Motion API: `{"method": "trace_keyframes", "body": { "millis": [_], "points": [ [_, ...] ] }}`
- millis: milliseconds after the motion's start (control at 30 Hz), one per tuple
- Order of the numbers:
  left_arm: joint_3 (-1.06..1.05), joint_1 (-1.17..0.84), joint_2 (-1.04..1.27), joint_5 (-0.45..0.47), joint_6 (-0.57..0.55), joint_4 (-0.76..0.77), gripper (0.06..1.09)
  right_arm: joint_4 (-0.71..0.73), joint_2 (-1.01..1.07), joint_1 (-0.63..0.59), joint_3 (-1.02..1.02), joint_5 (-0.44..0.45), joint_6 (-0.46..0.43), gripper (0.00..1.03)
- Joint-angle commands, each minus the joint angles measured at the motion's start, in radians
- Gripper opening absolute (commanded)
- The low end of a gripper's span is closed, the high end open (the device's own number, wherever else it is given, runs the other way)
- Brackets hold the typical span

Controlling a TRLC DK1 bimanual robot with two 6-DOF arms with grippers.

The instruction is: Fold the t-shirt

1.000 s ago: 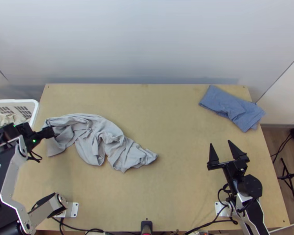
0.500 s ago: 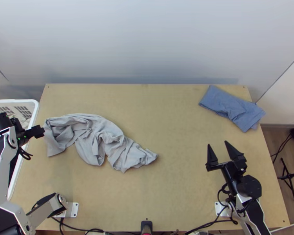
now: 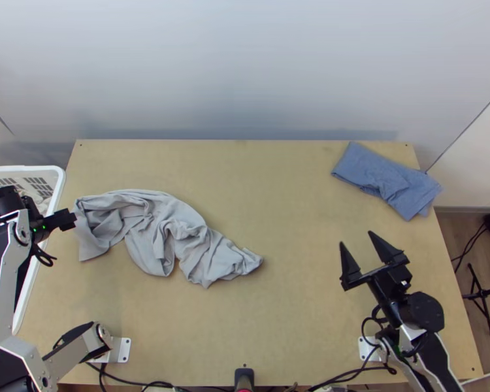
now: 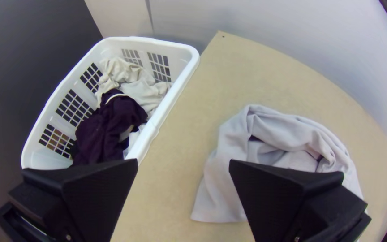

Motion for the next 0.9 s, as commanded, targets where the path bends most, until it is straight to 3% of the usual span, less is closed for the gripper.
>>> {"method": "trace_keyframes", "body": {
  "millis": [0, 233, 400, 600, 700, 800, 867],
  "points": [
    [-0.002, -0.024, 0.02, -0.003, -0.023, 0.009, 1.05, 0.041, 0.349, 0.181, 0.194, -0.006, -0.067, 0.98],
    [-0.001, -0.08, 0.015, -0.003, -0.053, 0.02, 1.05, -0.09, 0.916, 0.343, 0.628, 0.002, -0.186, 0.98],
    [0.015, -0.094, 0.03, -0.003, -0.079, 0.027, 1.05, -0.237, 1.214, 0.447, 0.956, 0.031, -0.158, 0.98],
    [0.015, -0.094, 0.029, -0.003, -0.086, 0.047, 1.05, -0.323, 1.496, 0.581, 1.2, 0.099, -0.175, 0.98],
    [0.015, -0.094, 0.027, -0.003, -0.087, 0.064, 1.05, -0.297, 1.599, 0.633, 1.24, 0.113, -0.29, 0.97],
    [0.015, -0.099, 0.029, -0.003, -0.087, 0.076, 1.05, -0.249, 1.67, 0.659, 1.275, 0.122, -0.353, 0.88],
    [0.013, -0.099, 0.03, -0.001, -0.087, 0.081, 1.05, -0.226, 1.716, 0.668, 1.295, 0.122, -0.399, 0.88]
  ]
}}
